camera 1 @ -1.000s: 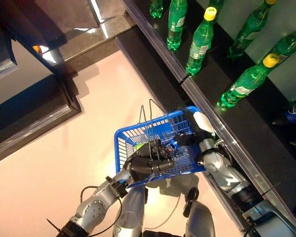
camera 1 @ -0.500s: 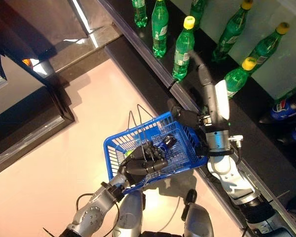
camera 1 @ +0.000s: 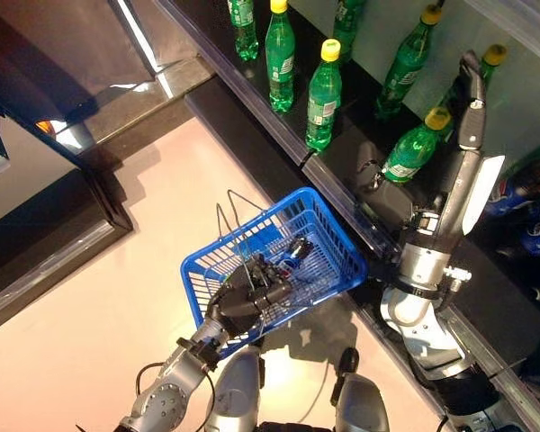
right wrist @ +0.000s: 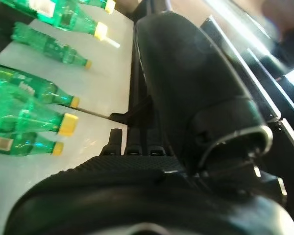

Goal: Pick up the drink and place into the basket.

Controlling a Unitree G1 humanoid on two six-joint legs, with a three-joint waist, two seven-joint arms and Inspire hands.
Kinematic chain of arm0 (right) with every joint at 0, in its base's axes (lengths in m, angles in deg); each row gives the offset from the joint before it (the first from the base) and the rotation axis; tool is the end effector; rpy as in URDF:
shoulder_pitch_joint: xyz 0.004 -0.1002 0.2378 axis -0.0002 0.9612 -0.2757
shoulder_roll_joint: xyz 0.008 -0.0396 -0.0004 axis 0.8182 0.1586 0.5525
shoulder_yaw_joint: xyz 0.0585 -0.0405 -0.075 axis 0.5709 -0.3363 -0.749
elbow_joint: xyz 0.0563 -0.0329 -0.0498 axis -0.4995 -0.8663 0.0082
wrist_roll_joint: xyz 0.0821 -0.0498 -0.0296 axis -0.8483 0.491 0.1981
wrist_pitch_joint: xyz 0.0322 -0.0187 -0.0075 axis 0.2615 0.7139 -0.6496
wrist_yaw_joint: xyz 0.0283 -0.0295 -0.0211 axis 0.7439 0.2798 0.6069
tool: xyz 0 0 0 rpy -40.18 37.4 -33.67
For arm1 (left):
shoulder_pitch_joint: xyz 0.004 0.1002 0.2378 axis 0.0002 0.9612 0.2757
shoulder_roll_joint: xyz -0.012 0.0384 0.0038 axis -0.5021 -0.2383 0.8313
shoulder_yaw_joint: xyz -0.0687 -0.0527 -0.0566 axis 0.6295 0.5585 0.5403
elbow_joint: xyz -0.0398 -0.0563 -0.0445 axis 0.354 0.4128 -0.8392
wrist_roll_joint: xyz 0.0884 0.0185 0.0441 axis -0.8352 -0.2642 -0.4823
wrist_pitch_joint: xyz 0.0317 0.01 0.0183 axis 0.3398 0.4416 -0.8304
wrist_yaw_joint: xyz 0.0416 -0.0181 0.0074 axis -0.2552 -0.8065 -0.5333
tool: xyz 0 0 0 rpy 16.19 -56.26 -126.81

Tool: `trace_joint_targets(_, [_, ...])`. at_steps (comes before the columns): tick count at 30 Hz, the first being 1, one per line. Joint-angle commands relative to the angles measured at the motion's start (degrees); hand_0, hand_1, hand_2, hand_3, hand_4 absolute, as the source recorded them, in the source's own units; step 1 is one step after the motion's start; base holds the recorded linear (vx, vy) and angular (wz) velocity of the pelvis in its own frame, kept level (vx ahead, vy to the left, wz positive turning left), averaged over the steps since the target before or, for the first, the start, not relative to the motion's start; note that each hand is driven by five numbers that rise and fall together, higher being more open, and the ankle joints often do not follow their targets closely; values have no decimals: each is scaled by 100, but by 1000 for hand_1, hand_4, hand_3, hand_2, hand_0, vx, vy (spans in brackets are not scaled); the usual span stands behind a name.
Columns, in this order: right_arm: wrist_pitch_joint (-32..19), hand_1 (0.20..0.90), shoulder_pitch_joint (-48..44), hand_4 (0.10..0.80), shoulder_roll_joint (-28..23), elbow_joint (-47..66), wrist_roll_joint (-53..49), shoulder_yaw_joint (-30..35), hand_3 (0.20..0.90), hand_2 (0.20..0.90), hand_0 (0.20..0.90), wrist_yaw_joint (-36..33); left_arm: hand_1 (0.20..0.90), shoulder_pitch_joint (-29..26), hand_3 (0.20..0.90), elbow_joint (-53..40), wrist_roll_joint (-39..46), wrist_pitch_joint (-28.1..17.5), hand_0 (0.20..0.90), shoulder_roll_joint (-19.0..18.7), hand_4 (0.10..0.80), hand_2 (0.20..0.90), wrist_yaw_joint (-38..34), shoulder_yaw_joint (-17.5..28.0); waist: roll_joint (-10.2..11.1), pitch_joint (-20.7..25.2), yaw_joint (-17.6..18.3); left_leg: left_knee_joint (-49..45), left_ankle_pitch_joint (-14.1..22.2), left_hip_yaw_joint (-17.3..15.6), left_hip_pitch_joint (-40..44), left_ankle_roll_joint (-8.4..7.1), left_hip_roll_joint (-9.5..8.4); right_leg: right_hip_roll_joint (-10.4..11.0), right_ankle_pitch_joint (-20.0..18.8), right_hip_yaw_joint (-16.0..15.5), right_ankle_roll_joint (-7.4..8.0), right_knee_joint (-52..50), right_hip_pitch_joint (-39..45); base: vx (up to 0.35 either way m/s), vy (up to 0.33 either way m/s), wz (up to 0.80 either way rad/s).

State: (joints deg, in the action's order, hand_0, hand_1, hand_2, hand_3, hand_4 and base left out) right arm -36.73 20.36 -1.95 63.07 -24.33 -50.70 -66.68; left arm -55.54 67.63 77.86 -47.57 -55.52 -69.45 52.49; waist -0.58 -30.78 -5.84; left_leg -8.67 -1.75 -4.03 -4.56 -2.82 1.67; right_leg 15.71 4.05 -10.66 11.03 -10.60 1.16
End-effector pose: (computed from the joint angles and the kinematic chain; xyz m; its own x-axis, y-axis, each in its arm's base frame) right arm 0.2267 -0.1385 0.1260 0.5496 -0.2251 0.8045 0.4897 0.8670 -0.0920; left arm 0.1715 0.1704 0.0225 0.8582 -0.5067 0.0817 0.3712 0.5029 -0.7806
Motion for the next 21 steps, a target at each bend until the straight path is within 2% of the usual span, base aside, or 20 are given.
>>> trace_joint_targets(1, [-346,900,56,800,-187,56,-619,-54,900,900,900,15,300,-421,200,-2497,271,-1302,300,446,100,300,1233,46,-263,931,72,-583,451,284,-19,-385,203,-58,-594,212,67,174,-197,0,0,0])
trace_joint_targets(6, [-560,900,223,800,2,-354,-1508,-8,900,900,900,165,300,-397,200,-2432,261,-1378,300,443,100,300,1334,-3,-248,814,75,-658,446,285,-141,-380,195,-31,-635,214,88,160,-280,-7,-2,0])
trace_joint_targets(10, [-862,900,133,800,254,-688,-1820,73,900,900,900,145,300,-481,200,-2391,231,-1363,300,445,100,300,1358,-21,-245,697,46,-793,471,306,-265,-372,185,-3,-648,182,90,104,-343,-27,-24,0])
trace_joint_targets(17, [-961,900,-481,800,674,-959,-1225,273,900,900,900,-1027,300,-748,200,-2355,183,-1210,300,480,100,300,1260,-41,-286,450,-37,-1188,557,351,-636,-365,160,14,-663,119,42,-56,-542,-42,-42,1])
trace_joint_targets(21, [-896,900,-844,800,743,-1164,-1216,305,900,900,900,-1058,300,-883,200,-2364,205,-1192,300,459,100,300,1226,-72,-339,318,-88,-1330,571,395,-833,-369,129,15,-683,116,14,-66,-624,-40,-27,0])
